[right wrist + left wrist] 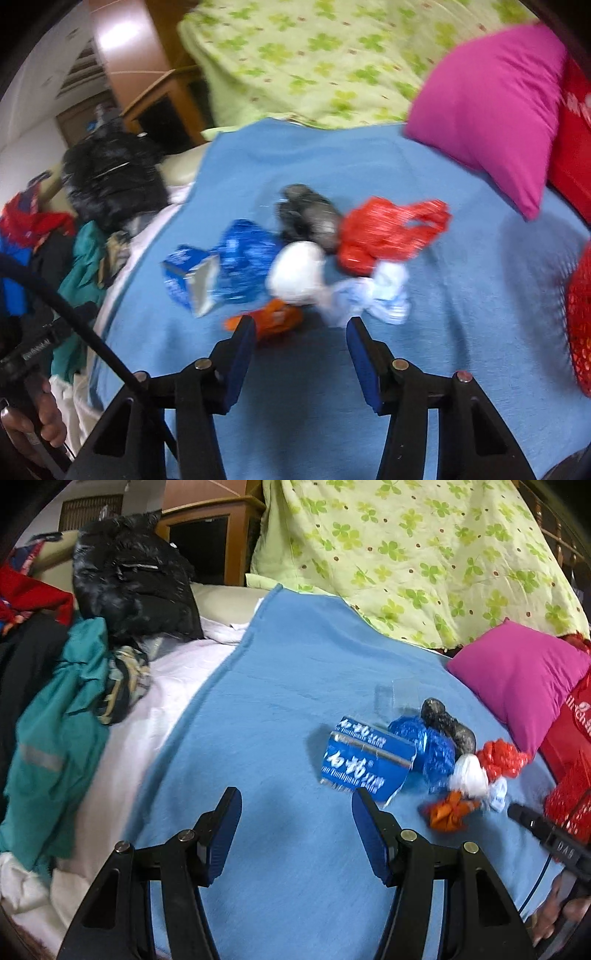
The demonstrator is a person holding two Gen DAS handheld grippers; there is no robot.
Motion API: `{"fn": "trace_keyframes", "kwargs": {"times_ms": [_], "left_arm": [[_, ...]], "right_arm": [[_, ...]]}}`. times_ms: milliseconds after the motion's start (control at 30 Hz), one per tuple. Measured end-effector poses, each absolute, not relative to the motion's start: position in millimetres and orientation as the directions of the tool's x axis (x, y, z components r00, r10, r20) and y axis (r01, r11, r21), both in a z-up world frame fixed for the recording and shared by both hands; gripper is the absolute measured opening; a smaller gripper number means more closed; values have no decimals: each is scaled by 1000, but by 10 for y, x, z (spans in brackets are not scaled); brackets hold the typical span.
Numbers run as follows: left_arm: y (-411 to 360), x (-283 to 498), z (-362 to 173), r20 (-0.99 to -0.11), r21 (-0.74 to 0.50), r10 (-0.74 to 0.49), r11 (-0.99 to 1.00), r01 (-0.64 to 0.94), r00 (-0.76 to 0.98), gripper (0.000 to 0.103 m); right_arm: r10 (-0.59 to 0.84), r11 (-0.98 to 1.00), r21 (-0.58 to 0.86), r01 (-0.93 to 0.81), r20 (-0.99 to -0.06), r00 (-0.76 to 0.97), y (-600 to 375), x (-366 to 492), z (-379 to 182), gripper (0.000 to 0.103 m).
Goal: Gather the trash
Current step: 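Grasp the blue toothpaste box with the left tool while the right tool grasps the light blue cloth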
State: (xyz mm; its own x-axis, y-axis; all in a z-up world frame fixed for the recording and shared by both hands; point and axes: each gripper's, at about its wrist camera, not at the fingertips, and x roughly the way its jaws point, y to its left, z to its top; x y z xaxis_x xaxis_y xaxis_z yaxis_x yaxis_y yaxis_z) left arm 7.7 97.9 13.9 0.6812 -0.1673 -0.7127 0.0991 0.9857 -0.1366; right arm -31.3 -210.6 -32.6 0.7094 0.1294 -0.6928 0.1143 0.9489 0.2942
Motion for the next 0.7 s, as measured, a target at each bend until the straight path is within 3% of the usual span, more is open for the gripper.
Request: {"fn": "trace_keyframes", "kwargs": {"times_ms": [400, 567, 633, 700], "left_arm": [[553, 1112, 49, -750, -201, -212, 975, 89, 627, 63], [458, 1407, -104, -781, -253, -253, 964, 82, 571, 63], [450, 1449, -180, -787, -287, -286, 954, 85, 547, 63], [445, 1462, -237, -790, -320, -320, 943, 95, 524, 62]], "right_arm": [[80, 906, 347, 242, -703, 707, -2725, -59, -510, 55], [141, 887, 398, 235, -717, 683, -2856, 253, -652, 55], [162, 876, 422, 235, -715, 681, -2871, 335, -706, 52], [185, 870, 436, 231, -723, 666, -2852, 413, -761, 39]]}}
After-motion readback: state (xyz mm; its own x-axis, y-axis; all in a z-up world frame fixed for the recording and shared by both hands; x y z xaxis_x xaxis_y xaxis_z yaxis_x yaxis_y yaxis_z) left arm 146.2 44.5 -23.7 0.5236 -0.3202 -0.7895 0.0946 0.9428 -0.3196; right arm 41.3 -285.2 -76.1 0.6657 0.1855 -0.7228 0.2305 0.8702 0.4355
